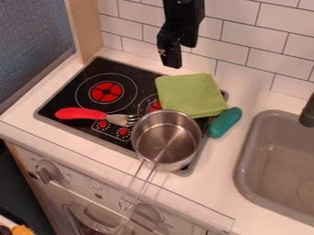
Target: Move the green object to the left burner
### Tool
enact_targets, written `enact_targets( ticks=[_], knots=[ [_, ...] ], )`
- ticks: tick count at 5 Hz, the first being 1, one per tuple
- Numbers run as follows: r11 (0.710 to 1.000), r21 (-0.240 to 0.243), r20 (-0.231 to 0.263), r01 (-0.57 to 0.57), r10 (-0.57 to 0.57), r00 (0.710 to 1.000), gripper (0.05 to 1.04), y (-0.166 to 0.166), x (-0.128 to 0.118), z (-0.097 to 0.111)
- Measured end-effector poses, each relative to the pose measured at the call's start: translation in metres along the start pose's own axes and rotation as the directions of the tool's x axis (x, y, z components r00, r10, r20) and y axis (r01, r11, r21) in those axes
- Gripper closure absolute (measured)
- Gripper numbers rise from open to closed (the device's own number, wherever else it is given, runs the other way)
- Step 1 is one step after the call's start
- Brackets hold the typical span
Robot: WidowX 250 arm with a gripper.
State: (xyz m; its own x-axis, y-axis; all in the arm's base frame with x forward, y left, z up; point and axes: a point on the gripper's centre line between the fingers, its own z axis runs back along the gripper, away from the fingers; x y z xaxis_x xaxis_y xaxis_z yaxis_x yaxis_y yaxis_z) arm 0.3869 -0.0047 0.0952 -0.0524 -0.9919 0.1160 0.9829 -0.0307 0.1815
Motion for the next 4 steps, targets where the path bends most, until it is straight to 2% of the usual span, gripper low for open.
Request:
enact_targets(
  ticks=[1,2,3,4],
  knots=[
    [0.999,-0.043,0.004,-0.017,0.018,1.0,0.083,-0.007,-0.001,-0.015],
    [0.992,-0.067,-0.008,-0.106,0.105,0.994,0.083,-0.019,-0.003,-0.026],
    [0.976,-0.041,-0.007,-0.215,0.215,0.977,0.083,-0.027,-0.001,-0.028],
    [0.948,-0.016,0.013,-0.317,0.318,0.948,0.083,-0.025,0.014,-0.034]
  ],
)
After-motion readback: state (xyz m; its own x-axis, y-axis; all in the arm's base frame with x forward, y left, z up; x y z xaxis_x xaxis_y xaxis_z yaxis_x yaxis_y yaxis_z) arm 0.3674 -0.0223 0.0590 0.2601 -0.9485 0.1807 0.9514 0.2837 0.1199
